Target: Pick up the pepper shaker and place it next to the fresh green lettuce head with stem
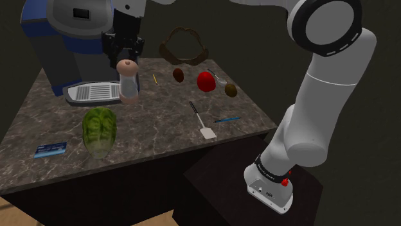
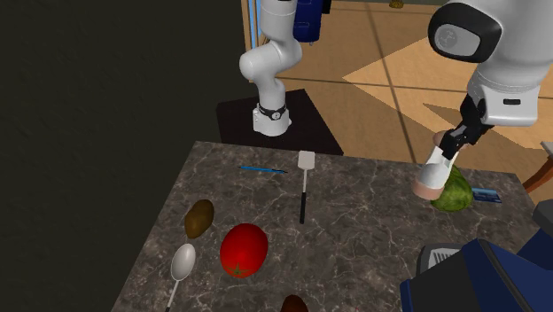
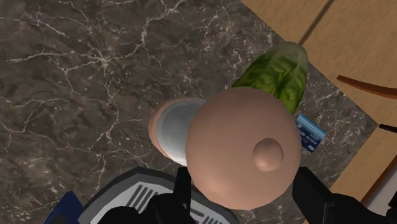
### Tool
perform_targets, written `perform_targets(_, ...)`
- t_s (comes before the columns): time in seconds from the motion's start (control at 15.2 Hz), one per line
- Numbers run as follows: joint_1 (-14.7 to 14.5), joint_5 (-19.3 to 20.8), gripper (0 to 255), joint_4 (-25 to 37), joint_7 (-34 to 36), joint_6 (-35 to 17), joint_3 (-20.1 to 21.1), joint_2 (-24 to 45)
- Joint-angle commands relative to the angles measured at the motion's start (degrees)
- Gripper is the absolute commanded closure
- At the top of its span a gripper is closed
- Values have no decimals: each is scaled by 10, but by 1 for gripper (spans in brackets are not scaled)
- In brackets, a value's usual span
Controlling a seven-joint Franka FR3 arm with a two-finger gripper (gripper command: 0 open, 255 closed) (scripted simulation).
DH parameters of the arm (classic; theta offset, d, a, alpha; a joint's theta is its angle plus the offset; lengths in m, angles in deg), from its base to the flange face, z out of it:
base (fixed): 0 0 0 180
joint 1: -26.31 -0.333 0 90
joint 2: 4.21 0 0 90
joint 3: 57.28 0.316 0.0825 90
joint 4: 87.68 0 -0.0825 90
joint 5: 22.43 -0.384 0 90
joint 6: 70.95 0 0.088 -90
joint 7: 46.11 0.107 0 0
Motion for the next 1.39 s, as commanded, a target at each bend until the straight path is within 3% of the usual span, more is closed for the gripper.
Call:
perform_targets(0.0,-1,-1,255,-14,-2,-16,0,1)
perform_targets(1.32,-3,-13,255,-120,-32,-153,3,35)
